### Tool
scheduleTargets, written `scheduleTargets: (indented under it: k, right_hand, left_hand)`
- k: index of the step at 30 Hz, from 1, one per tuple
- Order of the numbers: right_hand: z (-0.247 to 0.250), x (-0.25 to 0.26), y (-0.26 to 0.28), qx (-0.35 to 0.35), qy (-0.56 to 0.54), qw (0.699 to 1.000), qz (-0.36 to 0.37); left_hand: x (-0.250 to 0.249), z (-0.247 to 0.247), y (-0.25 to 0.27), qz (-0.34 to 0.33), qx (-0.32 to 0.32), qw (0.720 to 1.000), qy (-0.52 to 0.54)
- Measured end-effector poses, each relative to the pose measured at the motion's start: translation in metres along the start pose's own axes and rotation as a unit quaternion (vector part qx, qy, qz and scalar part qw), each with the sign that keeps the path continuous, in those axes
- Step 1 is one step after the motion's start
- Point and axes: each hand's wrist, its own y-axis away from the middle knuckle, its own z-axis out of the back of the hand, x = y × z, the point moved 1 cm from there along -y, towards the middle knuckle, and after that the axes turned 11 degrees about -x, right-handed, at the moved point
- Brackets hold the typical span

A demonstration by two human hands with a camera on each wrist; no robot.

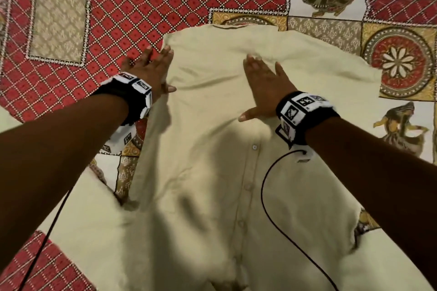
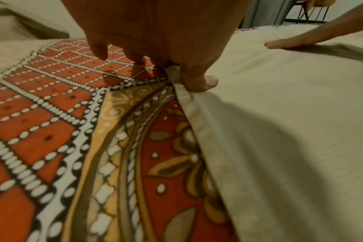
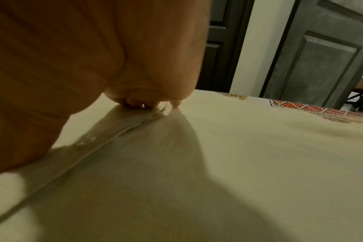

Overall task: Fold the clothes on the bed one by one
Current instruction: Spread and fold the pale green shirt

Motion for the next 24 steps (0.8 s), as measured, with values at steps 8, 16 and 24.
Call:
scheduleTargets:
  k: [8,16,24]
  right_hand:
    - [0.018,0.015,-0.013,-0.054,0.005,0.998,0.024]
    - [0.014,0.006,-0.03,-0.015,-0.011,1.0,-0.013]
    - [0.031,0.054,-0.008,-0.083,-0.044,0.996,-0.008]
  left_hand:
    - [-0.012,0.011,0.007,-0.126,-0.131,0.983,0.002]
    - [0.034,-0.006,-0.001,-0.087,0.0,0.996,-0.034]
    - [-0.004,0.008,0.049,-0.141,-0.132,0.98,0.057]
